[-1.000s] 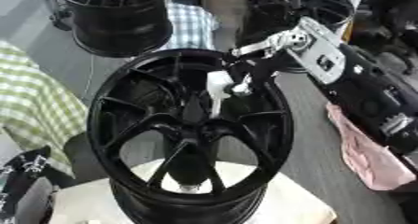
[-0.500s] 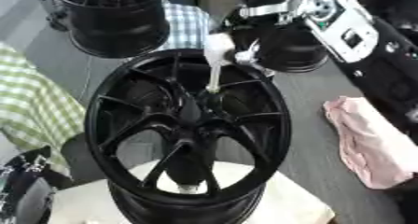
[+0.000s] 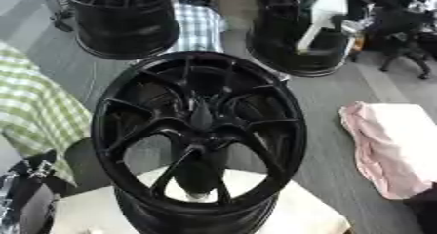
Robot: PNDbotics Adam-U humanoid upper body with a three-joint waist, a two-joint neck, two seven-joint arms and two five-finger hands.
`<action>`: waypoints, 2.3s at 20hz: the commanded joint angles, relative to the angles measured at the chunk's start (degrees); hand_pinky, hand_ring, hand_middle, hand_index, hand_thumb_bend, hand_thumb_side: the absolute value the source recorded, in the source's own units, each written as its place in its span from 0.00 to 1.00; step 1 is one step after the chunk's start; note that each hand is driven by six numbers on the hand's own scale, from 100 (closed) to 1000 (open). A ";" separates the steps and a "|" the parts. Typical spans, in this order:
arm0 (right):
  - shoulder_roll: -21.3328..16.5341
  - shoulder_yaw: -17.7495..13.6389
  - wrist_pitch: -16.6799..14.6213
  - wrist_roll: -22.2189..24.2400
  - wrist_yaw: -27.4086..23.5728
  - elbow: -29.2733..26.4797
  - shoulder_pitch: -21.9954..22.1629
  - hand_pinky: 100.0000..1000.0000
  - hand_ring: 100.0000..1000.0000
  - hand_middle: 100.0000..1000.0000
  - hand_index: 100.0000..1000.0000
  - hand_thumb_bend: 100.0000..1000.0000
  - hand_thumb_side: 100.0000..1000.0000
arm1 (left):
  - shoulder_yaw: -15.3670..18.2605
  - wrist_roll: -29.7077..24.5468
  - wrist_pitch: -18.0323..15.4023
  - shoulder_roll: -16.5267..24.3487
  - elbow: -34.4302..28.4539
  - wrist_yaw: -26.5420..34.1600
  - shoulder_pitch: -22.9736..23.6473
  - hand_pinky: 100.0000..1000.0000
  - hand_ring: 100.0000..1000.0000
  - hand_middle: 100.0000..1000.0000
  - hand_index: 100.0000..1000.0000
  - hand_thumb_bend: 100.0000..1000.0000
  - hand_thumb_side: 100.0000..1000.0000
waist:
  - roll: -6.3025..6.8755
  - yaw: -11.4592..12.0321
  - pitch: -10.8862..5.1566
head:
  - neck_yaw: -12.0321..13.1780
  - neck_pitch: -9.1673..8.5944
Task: Pull the pin out of the wheel hub.
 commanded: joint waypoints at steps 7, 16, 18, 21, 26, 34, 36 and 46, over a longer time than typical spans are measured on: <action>2.78 -12.80 1.97 -25.78 1.43 11.39 16.00 0.84 0.82 0.84 0.93 0.23 0.49 | 0.72 0.43 0.13 1.32 -1.47 0.53 -1.33 0.67 0.63 0.61 0.73 0.31 0.56 | 0.44 -0.24 0.19 | 0.71 -0.12; 15.69 -9.12 -2.59 -47.38 1.88 5.70 14.62 0.77 0.72 0.74 0.87 0.07 0.48 | 0.32 0.00 0.22 0.73 -1.55 0.43 -1.90 0.67 0.63 0.61 0.73 0.31 0.56 | 0.90 0.56 0.11 | -0.09 -0.12; 20.83 -7.38 -3.95 -49.11 1.74 5.26 14.25 0.76 0.71 0.73 0.86 0.05 0.48 | 0.16 -0.14 0.24 0.53 -1.49 0.40 -2.05 0.67 0.63 0.61 0.73 0.31 0.56 | 1.12 0.75 0.19 | -0.29 -0.12; 28.32 -4.57 -6.74 -50.40 0.88 6.00 15.02 0.75 0.69 0.71 0.84 0.04 0.49 | -0.14 -0.36 0.12 0.40 -1.24 0.47 -2.25 0.67 0.63 0.61 0.73 0.31 0.56 | 1.45 0.89 0.52 | -0.23 -0.12; 33.78 -1.97 -10.28 -50.77 -0.48 9.60 17.39 0.74 0.67 0.67 0.83 0.06 0.48 | -0.41 -0.49 -0.16 0.18 -1.01 0.67 -2.55 0.67 0.63 0.61 0.73 0.32 0.56 | 1.88 0.94 1.19 | -0.30 -0.12; 34.43 -1.08 -12.84 -49.44 -1.51 13.66 18.09 0.74 0.64 0.63 0.81 0.05 0.49 | -0.33 -0.51 -0.61 0.34 -0.96 0.80 -2.39 0.67 0.63 0.61 0.73 0.32 0.56 | 2.41 0.53 1.66 | -0.41 -0.12; 34.52 -0.96 -12.95 -49.15 -1.52 13.86 18.06 0.74 0.64 0.63 0.81 0.05 0.50 | -0.25 -0.43 -0.68 0.40 -0.88 0.80 -2.32 0.67 0.63 0.61 0.73 0.32 0.56 | 2.50 0.33 1.71 | -0.51 -0.12; 34.48 -0.86 -12.86 -47.96 -0.43 14.07 17.85 0.74 0.63 0.62 0.81 0.05 0.50 | -0.24 -0.45 -0.84 0.54 -0.80 0.82 -2.28 0.67 0.63 0.61 0.73 0.32 0.56 | 2.50 0.12 1.83 | -0.67 -0.12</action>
